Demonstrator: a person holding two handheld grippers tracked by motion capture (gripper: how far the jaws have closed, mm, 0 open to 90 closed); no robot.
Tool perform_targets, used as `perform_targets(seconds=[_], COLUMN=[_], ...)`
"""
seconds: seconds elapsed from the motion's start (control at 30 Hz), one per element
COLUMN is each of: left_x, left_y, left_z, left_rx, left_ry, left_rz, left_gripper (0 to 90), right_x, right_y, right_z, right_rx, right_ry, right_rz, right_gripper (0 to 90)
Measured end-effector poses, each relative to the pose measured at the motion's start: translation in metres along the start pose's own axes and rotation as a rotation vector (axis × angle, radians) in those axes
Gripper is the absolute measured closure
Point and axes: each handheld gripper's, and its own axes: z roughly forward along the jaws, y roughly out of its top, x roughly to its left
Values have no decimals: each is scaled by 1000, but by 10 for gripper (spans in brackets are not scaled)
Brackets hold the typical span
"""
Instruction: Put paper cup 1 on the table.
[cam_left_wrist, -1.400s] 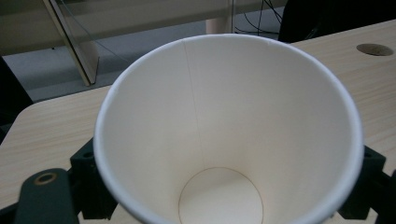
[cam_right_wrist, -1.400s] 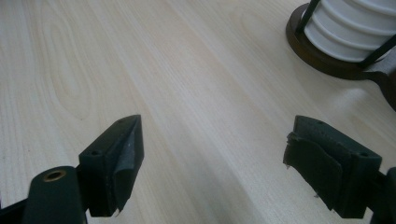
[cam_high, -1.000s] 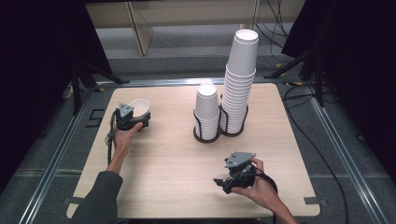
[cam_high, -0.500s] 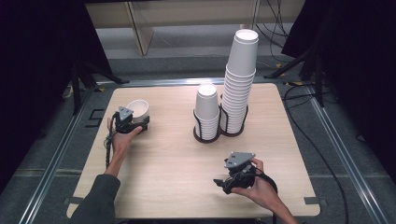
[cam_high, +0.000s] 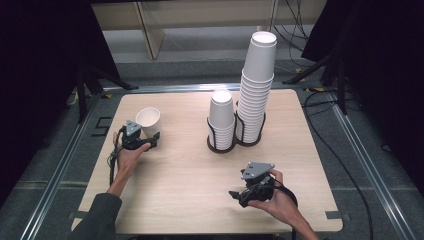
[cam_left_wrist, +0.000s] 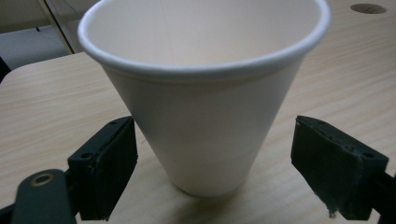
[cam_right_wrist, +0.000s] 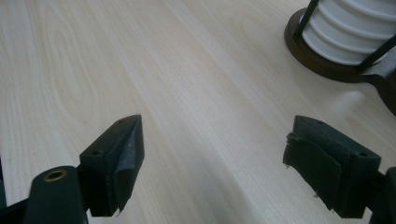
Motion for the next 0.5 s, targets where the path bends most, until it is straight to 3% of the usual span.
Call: perform_targets(seconds=[0.2,0.33,0.5], left_x=[-12,-19,-33], left_y=[-2,-1,2], left_z=[-22,-37,-57], left_rx=[-4,-13,-42], left_ry=[-13,-18,-55], left_rz=[-50,-40,-44], left_gripper=[144,144,144], right_x=[-2,-1,-3], right_y=[-1,0,0], right_z=[-1,-1,-2], right_rx=[-4,-9,-17], right_ry=[0,0,-14], right_rz=[10,3,2], right_gripper=[190,190,191])
